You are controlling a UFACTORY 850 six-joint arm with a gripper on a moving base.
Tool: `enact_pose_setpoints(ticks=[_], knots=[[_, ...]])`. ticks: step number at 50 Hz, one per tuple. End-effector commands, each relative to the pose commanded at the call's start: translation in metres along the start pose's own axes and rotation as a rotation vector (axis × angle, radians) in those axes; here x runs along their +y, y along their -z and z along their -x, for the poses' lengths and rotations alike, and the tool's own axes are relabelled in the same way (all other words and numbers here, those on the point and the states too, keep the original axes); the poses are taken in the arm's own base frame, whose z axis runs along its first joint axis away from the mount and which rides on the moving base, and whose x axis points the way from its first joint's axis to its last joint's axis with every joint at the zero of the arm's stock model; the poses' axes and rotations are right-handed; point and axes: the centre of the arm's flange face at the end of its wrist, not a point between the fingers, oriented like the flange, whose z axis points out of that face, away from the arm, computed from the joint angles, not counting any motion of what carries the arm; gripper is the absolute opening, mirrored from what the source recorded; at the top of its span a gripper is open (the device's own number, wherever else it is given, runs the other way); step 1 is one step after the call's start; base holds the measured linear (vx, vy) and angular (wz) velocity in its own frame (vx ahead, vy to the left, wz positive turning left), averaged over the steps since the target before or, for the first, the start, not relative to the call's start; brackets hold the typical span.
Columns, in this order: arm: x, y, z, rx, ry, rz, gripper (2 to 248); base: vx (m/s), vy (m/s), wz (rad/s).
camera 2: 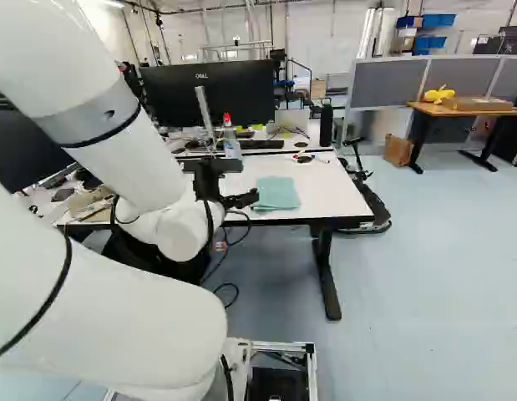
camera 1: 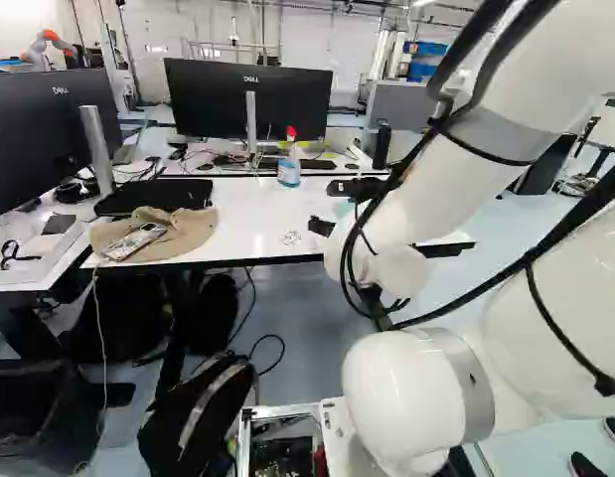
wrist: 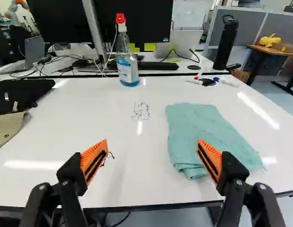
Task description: Clean the table with the green towel
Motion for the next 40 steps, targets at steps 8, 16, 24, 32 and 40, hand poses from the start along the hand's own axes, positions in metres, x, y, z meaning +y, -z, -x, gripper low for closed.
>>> enact_pose_setpoints(ticks=[8, 16, 24, 32, 40], knots=[[0.013, -0.003, -0.013, 0.032, -0.015, 0.044, 247, 0.000, 0.000, 0.000], [0.023, -0.006, -0.022, 0.053, -0.024, 0.076, 247, 0.000, 0.000, 0.000], [0.032, -0.010, -0.032, 0.073, -0.032, 0.107, 247, 0.000, 0.000, 0.000], [0.043, -0.013, -0.042, 0.092, -0.040, 0.137, 247, 0.000, 0.000, 0.000], [0.052, -0.020, -0.051, 0.081, -0.050, 0.163, 247, 0.000, 0.000, 0.000]])
